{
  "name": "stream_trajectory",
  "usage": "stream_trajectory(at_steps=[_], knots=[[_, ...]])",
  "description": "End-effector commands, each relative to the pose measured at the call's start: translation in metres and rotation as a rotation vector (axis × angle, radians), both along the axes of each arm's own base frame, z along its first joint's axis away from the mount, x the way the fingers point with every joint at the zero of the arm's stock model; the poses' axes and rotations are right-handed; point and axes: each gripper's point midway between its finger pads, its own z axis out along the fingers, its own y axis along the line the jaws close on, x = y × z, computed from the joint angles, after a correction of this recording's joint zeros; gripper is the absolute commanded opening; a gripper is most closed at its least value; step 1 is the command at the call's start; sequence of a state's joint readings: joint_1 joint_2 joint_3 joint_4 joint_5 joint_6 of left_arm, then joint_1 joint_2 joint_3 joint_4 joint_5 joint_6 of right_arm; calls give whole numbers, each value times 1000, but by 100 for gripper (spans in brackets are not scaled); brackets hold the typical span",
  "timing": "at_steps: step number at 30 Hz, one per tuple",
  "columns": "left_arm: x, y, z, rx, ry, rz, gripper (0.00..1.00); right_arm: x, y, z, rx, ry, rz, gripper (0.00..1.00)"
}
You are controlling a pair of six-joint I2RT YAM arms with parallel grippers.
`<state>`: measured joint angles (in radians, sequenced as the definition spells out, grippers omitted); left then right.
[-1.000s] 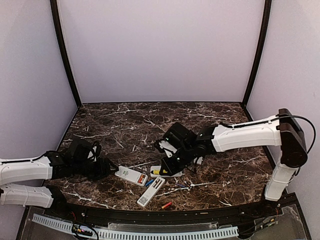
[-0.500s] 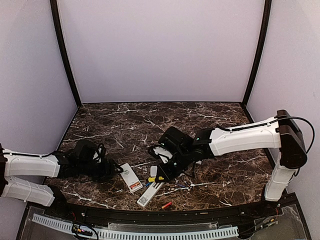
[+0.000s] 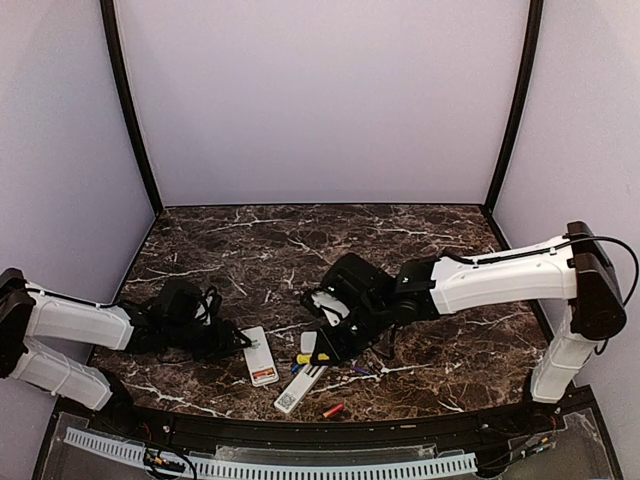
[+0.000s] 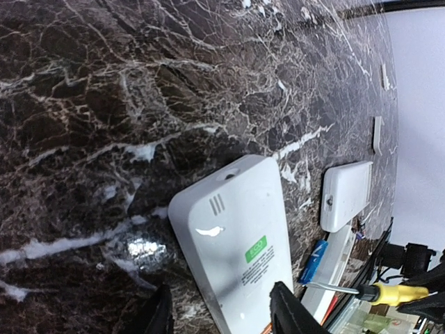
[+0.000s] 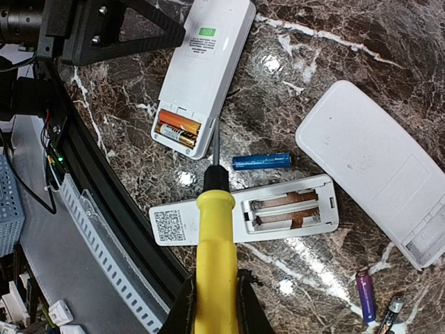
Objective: Unload the batteries from the remote control
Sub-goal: Adjust the remote control without the battery cover at the center of the board, then hold the remote control without the battery cover at the center of the board.
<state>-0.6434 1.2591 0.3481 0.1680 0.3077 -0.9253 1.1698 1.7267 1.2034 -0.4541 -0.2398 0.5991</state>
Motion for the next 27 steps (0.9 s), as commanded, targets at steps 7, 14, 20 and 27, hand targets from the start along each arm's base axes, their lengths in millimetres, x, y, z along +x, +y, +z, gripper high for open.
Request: stream_trajectory(at_steps=[7,14,20,27], knots=[[-5,1,-8,18,23,-26,34,-17,13,9,45,10,10,0],[-6,0,-12,27,36,-34,28,-21,14,3,31,23,19,0],[-6,0,-13,28,38,-35,24,-20,13,-1,10,15,10,0],[-7,1,-14,29,41,-37,20,-19,15,-4,1,14,8,0]])
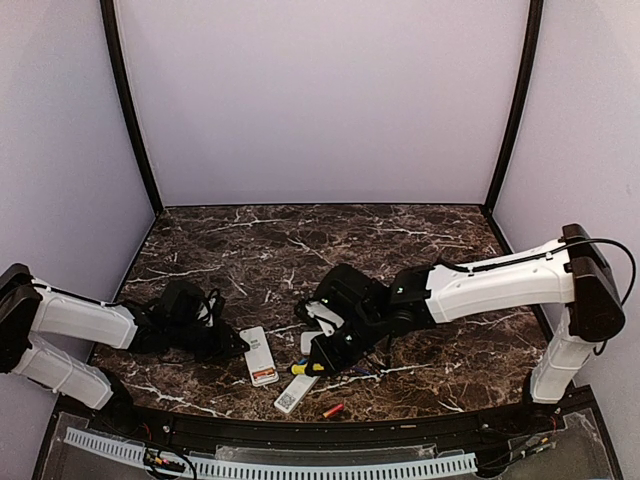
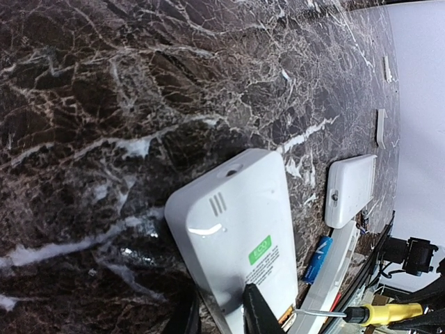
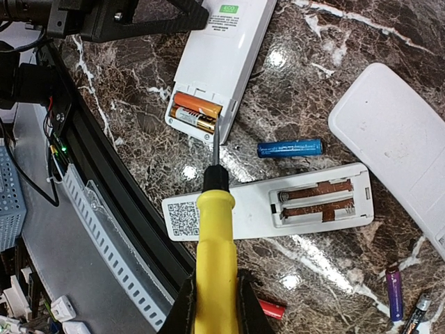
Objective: Unload the batteries from the remote control
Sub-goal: Hold the remote control without the battery cover at the center of the board.
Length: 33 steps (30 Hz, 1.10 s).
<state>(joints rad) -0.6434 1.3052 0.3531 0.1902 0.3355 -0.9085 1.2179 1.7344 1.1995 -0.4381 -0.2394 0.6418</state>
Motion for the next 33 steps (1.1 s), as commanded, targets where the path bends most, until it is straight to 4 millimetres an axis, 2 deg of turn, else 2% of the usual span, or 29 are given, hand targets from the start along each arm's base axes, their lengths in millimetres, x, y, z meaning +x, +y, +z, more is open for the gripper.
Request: stream_trajectory(at_steps=[1,12,23,33], knots=[[-5,5,-7,28,23,-6,20,1,8,-2,-2,-10,-3,0],[-6,4,-7,25,26,-8,15,3,5,-8,-31,-12,-26,0],[-8,6,-7,25,26,-8,13,9,7,10,-24,-69,-33,0],[-8,7,-5,23,22,-1,12,4,11,13,-18,-71,-10,0]])
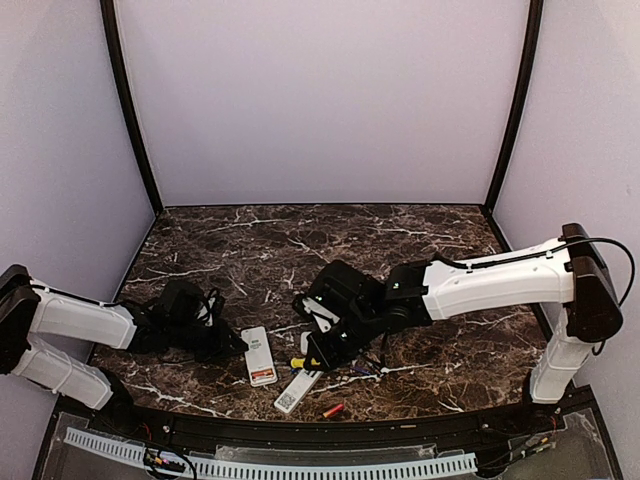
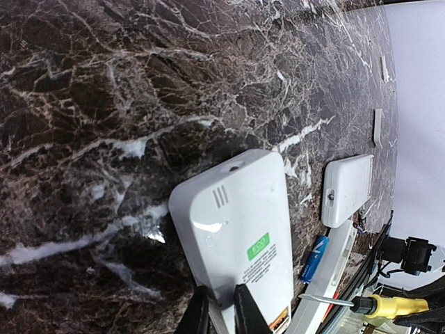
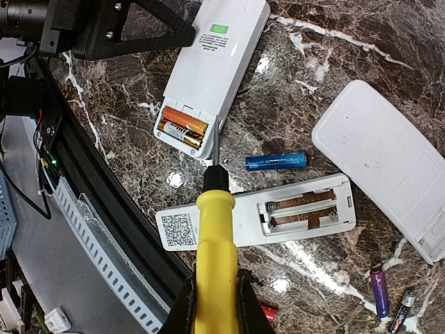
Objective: Unload the batteries from the remote control
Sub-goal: Hold the remote control without the battery cover at the center of the board.
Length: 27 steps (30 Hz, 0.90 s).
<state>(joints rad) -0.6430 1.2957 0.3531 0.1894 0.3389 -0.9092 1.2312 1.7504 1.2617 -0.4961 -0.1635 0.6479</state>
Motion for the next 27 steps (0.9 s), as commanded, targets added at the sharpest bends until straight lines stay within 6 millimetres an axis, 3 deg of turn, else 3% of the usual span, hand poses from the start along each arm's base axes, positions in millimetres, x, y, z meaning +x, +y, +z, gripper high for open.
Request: stream_trajectory(at_steps=[1,6,9,27], knots=[[-8,7,-8,31,28,1,12,-6,8,7,15,-15,27,0],[-6,6,-4,25,23,1,29,-10,8,2,0,-7,40,0],[-7,6,-2,21,25,3,34,-11,8,2,-3,-6,41,0],[-27,-2,-10,3,57,-9,29,-10,13,7,7,-23,34,0]])
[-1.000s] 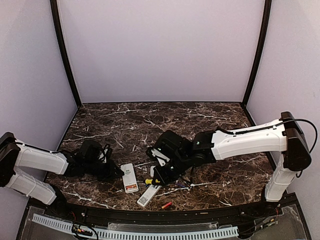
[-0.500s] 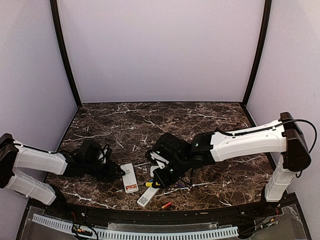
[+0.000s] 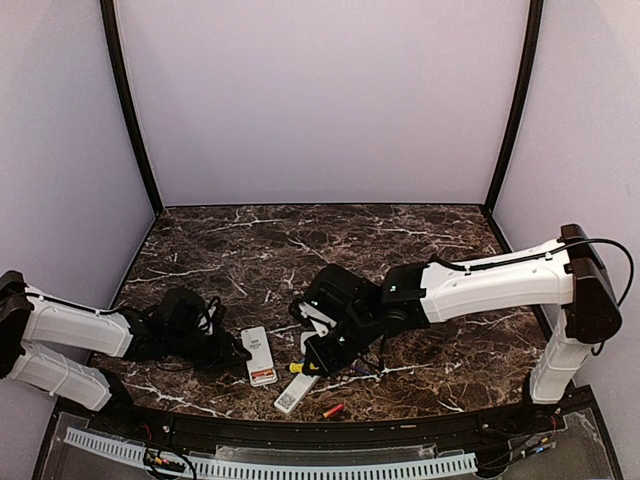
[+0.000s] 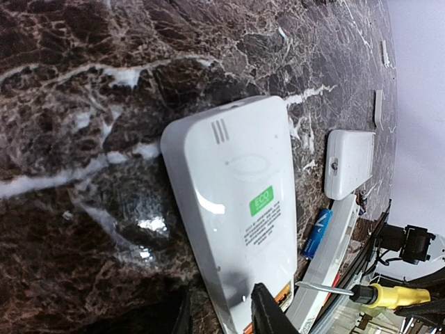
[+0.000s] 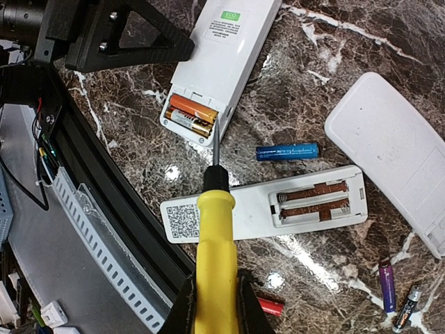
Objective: Unload the batteries from the remote control
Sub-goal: Hold the remote control without the battery cover at the center of the board.
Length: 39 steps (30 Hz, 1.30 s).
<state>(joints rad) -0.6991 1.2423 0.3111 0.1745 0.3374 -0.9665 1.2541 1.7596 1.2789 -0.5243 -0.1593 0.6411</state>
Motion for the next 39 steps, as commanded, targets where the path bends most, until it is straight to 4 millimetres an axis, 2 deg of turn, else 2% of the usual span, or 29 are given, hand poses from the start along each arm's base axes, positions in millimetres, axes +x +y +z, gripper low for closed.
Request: stream_trajectory(at_steps=[1,20,39], knots=[[-5,1,-8,16,19,5,28,0,12,8,28,-23,10,0],[-6,-1,-15,26,38,3,16,0,10,-1,-12,-19,1,0],[-7,-2,-16,30,43,1,13,-7,3,-12,-136,0,-48,0]])
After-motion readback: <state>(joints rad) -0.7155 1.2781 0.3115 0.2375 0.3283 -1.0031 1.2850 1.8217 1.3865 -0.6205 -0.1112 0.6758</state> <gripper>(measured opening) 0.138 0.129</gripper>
